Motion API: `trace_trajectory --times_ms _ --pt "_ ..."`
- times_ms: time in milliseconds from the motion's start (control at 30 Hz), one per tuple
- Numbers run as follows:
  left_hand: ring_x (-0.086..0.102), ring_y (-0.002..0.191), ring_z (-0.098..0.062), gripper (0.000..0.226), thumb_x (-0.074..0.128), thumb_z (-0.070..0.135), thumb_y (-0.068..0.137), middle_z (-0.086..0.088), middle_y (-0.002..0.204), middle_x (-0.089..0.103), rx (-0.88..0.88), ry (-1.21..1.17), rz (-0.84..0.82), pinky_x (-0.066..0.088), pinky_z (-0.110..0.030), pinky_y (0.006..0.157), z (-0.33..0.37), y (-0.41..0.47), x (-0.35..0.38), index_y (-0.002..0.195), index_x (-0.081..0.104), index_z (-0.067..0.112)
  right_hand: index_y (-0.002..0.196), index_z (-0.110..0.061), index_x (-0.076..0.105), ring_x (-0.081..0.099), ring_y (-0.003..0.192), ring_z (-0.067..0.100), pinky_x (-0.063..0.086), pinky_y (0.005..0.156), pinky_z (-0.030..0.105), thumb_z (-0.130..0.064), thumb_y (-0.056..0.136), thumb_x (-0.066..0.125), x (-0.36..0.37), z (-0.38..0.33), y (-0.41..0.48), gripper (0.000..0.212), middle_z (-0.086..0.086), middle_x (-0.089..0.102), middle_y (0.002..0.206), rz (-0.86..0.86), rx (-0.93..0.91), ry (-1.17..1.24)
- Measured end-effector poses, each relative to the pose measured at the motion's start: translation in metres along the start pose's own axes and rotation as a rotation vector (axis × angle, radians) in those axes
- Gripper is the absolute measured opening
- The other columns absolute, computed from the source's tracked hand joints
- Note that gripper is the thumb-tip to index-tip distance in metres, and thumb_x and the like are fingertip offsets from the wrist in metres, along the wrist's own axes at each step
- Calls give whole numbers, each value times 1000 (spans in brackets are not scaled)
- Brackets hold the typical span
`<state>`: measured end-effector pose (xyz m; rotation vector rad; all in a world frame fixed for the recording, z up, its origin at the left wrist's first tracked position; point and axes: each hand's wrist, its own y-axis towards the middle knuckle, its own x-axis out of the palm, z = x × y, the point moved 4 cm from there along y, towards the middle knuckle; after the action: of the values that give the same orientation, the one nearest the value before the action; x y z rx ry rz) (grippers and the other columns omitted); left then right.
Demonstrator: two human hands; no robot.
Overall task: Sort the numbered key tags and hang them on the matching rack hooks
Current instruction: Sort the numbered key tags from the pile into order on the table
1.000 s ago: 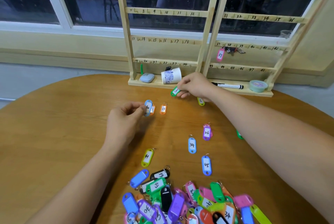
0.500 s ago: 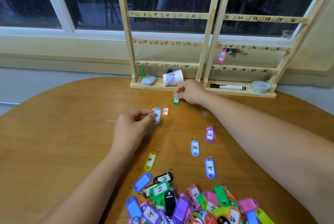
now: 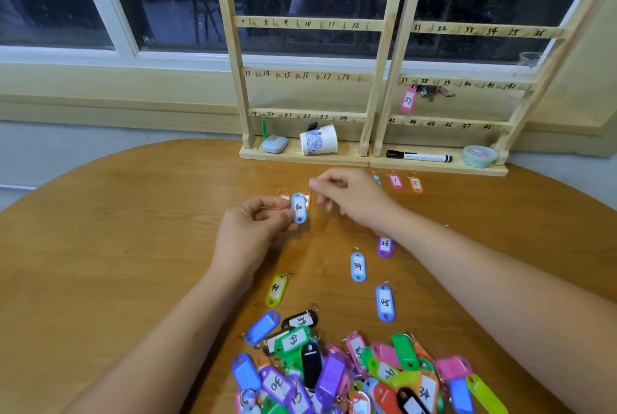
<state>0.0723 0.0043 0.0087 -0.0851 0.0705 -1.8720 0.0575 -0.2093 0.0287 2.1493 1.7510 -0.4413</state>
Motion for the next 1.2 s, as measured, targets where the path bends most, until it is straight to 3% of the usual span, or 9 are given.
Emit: trace_trajectory --times_ms 100,233,367,433,567,767,1000,1200 --pt "77 78 -15 15 83 11 92 -20 89 80 39 47 -31 48 -27 60 0 -2 4 106 75 11 104 -13 76 67 69 12 46 57 17 -19 96 79 7 -2 -26 11 4 76 82 -43 -10 96" --pt "72 76 -16 14 84 15 92 -17 84 79 108 123 -88 47 -29 67 2 -8 9 102 75 16 101 -8 74 66 67 10 47 60 15 -4 93 80 5 -3 -45 11 4 72 79 -16 -20 152" --pt "70 77 -20 12 86 15 90 -22 87 78 107 117 -173 49 -40 79 3 -16 17 99 77 17 94 -15 73 61 78 13 51 74 26 -5 92 81 -5 -4 -66 13 4 70 85 17 -40 132" --pt "70 77 -20 14 87 16 89 -20 87 78 104 134 -229 49 -42 80 2 -21 24 98 77 17 95 -15 72 65 76 14 51 69 23 -6 94 78 -8 -1 -78 11 5 71 83 5 -21 162" --pt "64 71 -15 13 86 10 90 -12 84 80 138 190 -280 47 -36 73 3 -29 35 99 77 14 99 -5 72 67 69 11 50 63 16 -3 95 77 -22 6 -100 7 4 72 79 57 -1 211" --pt "63 74 -14 12 86 18 90 -2 87 80 212 362 -294 50 -35 75 4 -30 34 99 79 23 99 -12 76 68 72 13 49 60 19 -7 93 80 -75 30 -137 9 7 77 82 260 96 212" --pt "68 67 -11 11 84 21 91 9 84 78 318 594 -328 49 -21 65 10 -39 39 97 79 28 103 -13 75 64 67 6 47 62 15 -6 92 80 -118 62 -181 14 0 75 76 355 181 119" --pt "67 71 -4 10 85 24 91 12 84 77 363 686 -368 45 -12 65 18 -49 38 93 79 31 100 -17 72 62 68 11 48 71 31 -7 91 81 -129 77 -206 17 -3 76 74 374 213 -19"
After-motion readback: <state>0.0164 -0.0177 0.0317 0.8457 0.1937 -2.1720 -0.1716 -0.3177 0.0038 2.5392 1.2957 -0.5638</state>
